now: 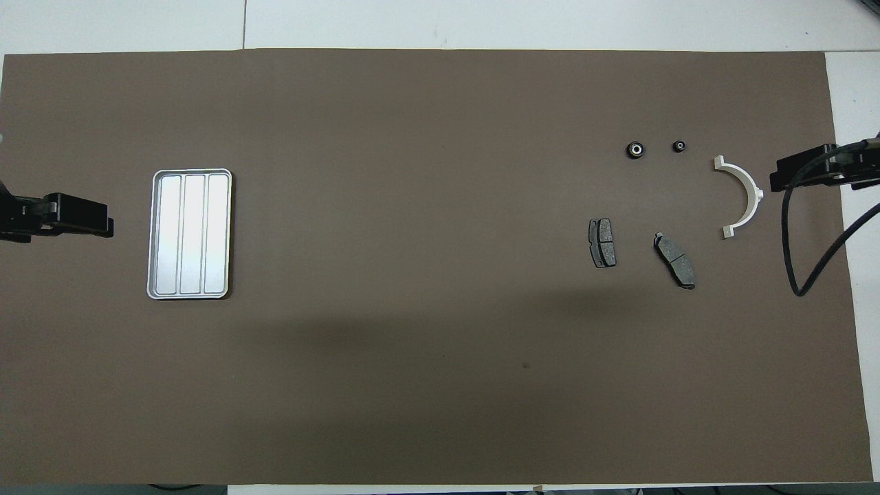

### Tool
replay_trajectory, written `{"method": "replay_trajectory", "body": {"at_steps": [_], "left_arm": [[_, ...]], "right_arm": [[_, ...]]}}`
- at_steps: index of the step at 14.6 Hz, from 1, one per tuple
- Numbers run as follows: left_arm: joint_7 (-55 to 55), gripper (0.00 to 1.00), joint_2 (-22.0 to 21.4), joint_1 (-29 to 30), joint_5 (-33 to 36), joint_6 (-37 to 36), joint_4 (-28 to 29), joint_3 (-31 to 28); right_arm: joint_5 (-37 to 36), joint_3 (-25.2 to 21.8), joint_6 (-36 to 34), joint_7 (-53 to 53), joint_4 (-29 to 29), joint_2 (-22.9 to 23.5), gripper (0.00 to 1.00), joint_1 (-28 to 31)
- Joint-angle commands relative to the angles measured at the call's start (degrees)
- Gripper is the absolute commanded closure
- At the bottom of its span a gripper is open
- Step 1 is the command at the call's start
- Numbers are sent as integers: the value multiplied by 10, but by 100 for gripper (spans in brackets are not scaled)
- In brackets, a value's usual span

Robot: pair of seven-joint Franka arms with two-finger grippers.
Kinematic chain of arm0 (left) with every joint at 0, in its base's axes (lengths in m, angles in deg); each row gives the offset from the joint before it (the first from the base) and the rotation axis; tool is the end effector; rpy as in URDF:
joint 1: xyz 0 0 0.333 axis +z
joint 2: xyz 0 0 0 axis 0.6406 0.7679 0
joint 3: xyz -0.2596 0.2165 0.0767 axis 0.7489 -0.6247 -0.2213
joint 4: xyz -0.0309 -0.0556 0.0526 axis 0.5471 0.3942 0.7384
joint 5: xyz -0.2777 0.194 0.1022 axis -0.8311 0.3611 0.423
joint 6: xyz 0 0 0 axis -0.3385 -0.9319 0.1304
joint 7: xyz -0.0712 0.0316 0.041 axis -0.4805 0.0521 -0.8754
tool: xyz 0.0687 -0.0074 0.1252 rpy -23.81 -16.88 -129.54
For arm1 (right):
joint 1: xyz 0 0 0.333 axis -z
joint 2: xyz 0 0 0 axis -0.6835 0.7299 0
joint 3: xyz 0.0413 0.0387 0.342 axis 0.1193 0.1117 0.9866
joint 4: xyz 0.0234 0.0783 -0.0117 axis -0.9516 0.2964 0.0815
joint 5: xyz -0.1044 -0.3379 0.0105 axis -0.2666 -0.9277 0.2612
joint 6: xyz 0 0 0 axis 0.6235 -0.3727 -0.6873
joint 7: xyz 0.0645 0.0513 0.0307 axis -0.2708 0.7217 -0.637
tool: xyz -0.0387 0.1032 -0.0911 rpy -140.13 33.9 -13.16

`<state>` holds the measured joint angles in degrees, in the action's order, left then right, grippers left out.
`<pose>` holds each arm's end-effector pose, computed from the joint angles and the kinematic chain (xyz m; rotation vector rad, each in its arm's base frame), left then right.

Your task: Pick bearing gear from pile to tray

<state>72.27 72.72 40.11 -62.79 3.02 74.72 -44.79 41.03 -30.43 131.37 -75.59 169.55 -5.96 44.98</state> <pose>0.4866 -0.0368 0.6255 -3.1348 0.0160 -0.0104 0.5377 -0.0209 0.6153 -3.1346 0.0016 -0.0318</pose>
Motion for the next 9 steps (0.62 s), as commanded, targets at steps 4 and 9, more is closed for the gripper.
{"method": "replay_trajectory", "body": {"at_steps": [4,9], "left_arm": [[-3,0,-6,-1,-4,-12,-4,-1],[-3,0,-6,-1,-4,-12,-4,-1]], "right_arm": [[-1,4,62,-11,-1,66,0,6],[-33,9,137,18,-1,152,0,-12]]}}
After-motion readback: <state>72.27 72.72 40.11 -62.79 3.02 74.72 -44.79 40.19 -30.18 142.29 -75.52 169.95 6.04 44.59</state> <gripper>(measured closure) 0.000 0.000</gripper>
